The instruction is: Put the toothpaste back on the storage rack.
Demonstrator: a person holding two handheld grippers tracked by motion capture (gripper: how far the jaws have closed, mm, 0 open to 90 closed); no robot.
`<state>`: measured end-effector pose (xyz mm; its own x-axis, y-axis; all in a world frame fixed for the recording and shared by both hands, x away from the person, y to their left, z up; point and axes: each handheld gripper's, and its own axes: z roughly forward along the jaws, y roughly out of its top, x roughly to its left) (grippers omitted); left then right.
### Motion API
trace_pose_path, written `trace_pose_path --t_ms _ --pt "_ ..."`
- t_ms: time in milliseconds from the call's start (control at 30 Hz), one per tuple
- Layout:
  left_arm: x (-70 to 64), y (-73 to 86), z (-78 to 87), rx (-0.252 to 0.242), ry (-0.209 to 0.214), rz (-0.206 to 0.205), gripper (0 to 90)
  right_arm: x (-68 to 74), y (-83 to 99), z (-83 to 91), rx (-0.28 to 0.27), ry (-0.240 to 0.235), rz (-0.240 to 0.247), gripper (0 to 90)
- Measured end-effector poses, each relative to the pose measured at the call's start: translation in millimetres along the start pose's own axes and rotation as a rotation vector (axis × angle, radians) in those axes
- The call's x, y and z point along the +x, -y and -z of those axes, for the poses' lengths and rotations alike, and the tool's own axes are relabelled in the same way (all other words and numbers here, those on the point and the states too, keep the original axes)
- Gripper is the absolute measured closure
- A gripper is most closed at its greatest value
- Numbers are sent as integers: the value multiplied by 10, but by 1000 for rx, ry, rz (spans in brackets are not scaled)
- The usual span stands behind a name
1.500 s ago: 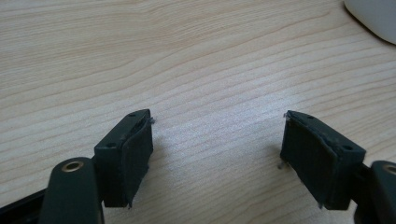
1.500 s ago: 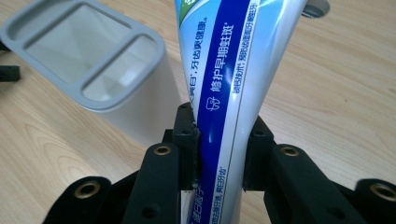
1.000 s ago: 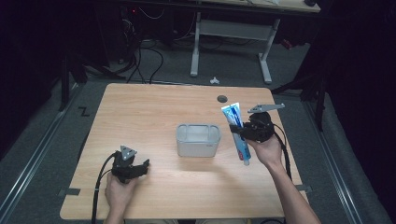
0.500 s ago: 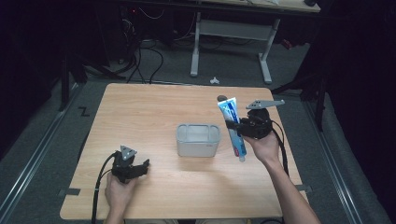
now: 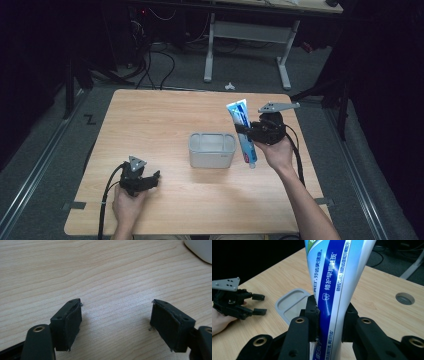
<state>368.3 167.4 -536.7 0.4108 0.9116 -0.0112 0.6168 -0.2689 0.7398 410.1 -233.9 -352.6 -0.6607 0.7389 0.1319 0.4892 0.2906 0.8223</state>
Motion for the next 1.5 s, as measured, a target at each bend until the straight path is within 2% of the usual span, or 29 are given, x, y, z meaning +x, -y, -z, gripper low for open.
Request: trace_pose_path --t_ms 300,500,700,1167,1500 --pt "2 -1 2 4 3 0 255 -1 -31 -85 -43 -17 -13 740" --pt "1 -1 1 1 2 0 255 14 -87 -130 -101 -32 -28 741" --pt "2 -2 2 4 3 0 255 90 -177 -204 -129 -40 -2 740" --pt "2 -2 2 4 2 0 255 190 -353 -424 -132 -37 22 742" --pt "4 -2 4 6 5 -1 255 205 -413 -554 -148 -36 13 740"
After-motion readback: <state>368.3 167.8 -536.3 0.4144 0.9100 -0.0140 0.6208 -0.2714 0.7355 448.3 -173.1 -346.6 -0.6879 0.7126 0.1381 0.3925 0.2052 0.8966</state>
